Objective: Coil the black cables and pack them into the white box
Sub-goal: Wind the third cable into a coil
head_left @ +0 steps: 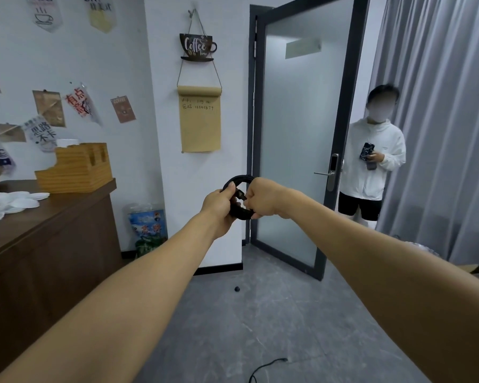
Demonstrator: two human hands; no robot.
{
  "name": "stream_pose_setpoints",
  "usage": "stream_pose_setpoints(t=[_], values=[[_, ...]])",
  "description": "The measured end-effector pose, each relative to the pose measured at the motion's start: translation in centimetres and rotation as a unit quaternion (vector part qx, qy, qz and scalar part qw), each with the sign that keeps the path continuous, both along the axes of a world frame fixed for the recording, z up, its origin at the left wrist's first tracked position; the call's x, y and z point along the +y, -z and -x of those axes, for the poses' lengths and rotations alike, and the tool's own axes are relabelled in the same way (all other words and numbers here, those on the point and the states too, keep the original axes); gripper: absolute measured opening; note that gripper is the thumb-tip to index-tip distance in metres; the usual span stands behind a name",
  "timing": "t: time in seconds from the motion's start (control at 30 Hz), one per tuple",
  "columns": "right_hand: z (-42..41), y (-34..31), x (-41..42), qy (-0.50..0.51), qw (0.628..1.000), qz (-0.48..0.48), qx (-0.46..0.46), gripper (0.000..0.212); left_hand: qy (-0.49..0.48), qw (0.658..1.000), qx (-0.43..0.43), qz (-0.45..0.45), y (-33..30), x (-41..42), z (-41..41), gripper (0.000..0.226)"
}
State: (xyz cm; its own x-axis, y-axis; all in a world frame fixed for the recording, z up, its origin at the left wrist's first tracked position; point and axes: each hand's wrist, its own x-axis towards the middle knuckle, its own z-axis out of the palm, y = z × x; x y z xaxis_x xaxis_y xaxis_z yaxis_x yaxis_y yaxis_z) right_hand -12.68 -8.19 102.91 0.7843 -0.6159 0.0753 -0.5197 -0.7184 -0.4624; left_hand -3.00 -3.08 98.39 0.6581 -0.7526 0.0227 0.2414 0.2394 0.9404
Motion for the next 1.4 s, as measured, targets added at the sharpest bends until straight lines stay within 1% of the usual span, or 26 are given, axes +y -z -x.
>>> stream_pose_setpoints(t=[0.1, 0.17, 0.27, 0.33, 0.43, 0.5, 0.53, 0.63, 0.7, 0.77, 0.83, 0.93, 1.03, 1.23, 1.27, 1.4], values=[[-0.1, 0.4, -0.3, 0.014, 0.999, 0.024, 0.034, 0.027, 0.013, 0.999, -0.018, -0.028, 0.0, 0.3, 0.1, 0.023], [0.0, 0.6, -0.7, 0.021, 0.999, 0.029, 0.032, 0.027, 0.022, 0.995, -0.070, -0.067, 0.1, 0.4, -0.2, 0.023], [0.1, 0.7, -1.1, 0.028, 0.998, 0.048, 0.037, 0.029, 0.034, 0.978, -0.153, -0.136, 0.0, 0.6, -0.7, 0.027], [0.3, 0.8, -1.2, 0.026, 0.997, 0.061, 0.036, 0.029, 0.024, 0.970, -0.174, -0.166, 0.0, 0.5, -0.7, 0.030], [0.3, 1.0, -1.3, 0.018, 0.999, 0.051, 0.002, 0.019, -0.017, 0.974, -0.146, -0.174, 0.6, 0.1, -1.0, 0.032], [0.7, 1.2, -1.3, -0.006, 0.998, 0.031, -0.047, 0.008, -0.042, 0.977, -0.121, -0.168, 1.0, -0.2, -1.1, 0.032], [0.8, 1.4, -1.3, -0.022, 0.997, 0.026, -0.073, 0.007, -0.053, 0.978, -0.114, -0.165, 1.0, -0.4, -1.1, 0.032], [1.1, 1.7, -0.8, -0.059, 0.988, 0.031, -0.143, 0.012, -0.074, 0.983, -0.083, -0.144, 0.5, -0.6, -1.0, 0.030], [1.2, 1.9, -0.8, -0.077, 0.981, 0.009, -0.177, 0.018, -0.089, 0.986, -0.062, -0.127, 0.2, -0.8, -1.0, 0.032], [1.6, 2.2, -1.0, -0.087, 0.981, 0.002, -0.176, 0.020, -0.105, 0.987, -0.046, -0.109, -0.1, -0.8, -1.4, 0.036], [2.1, 2.7, -1.3, -0.098, 0.981, 0.020, -0.168, 0.016, -0.108, 0.990, -0.025, -0.088, -0.6, -0.8, -1.4, 0.028], [2.2, 3.4, -1.4, -0.106, 0.978, 0.038, -0.173, 0.015, -0.111, 0.992, 0.005, -0.061, -1.3, -0.9, -0.9, 0.030], [1.9, 3.1, -1.3, -0.082, 0.976, 0.045, -0.197, 0.014, -0.104, 0.993, 0.028, -0.055, -1.7, -0.9, -0.3, 0.039], [2.0, 3.0, -1.7, -0.005, 0.966, 0.076, -0.247, 0.006, -0.103, 0.992, 0.053, -0.046, -2.2, -0.6, 0.3, 0.040], [2.1, 3.0, -1.7, 0.013, 0.963, 0.073, -0.259, 0.007, -0.101, 0.992, 0.062, -0.045, -2.2, -0.5, 0.3, 0.040], [2.3, 3.1, -1.7, 0.090, 0.952, 0.017, -0.293, 0.029, -0.070, 0.993, 0.092, -0.032, -2.3, -0.1, 0.9, 0.037]])
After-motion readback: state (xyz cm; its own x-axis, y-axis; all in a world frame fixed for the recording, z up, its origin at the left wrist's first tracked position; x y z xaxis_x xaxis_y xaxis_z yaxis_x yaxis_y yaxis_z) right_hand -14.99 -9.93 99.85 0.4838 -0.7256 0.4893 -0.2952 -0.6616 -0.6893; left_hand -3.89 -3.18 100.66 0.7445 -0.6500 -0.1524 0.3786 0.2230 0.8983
